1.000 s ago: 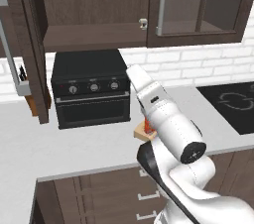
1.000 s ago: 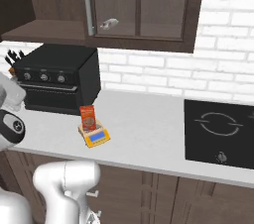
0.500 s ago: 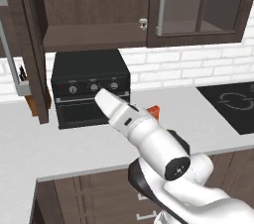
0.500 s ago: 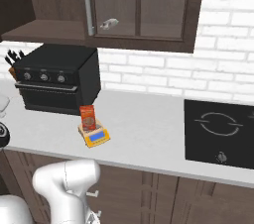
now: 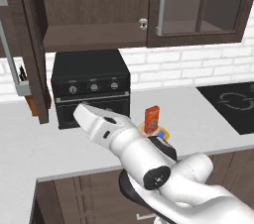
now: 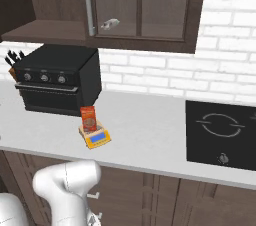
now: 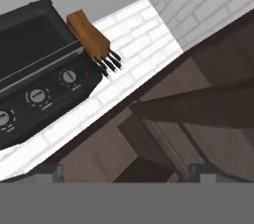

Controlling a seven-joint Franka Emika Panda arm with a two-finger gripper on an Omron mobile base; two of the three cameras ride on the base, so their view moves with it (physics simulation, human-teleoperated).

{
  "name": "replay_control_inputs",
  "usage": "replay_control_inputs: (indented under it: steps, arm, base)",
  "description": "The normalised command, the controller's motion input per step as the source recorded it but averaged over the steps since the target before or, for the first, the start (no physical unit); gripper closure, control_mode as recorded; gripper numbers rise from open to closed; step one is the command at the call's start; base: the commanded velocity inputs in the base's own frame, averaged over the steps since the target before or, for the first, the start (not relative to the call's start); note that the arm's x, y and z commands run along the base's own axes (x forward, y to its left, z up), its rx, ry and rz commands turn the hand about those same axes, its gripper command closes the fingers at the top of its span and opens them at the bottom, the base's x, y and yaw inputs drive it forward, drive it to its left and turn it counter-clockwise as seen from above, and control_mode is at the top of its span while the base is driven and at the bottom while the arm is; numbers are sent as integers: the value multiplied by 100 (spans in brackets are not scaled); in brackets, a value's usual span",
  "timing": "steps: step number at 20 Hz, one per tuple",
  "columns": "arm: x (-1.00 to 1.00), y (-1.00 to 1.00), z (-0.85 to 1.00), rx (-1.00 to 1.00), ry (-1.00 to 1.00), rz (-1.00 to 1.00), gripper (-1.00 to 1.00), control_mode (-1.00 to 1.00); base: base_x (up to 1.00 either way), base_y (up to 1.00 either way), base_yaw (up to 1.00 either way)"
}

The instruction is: Pick the boxed food and place it on the digital scale for weighing, and close the cabinet.

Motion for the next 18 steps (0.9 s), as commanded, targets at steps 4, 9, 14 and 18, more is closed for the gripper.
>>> replay_control_inputs:
  steps: [4,9,14,18]
  arm:
    - [0,22,-29,-2,-5,0,-100,-100]
    - [0,23,-21,0,-8,0,-100,-100]
    - [-1,43,-1,0,-11,-9,-100,-100]
    - [-2,59,0,0,-13,-19,-100,-100]
  base:
    - [0,0,0]
    - [0,0,0]
    - [0,0,0]
    - [0,0,0]
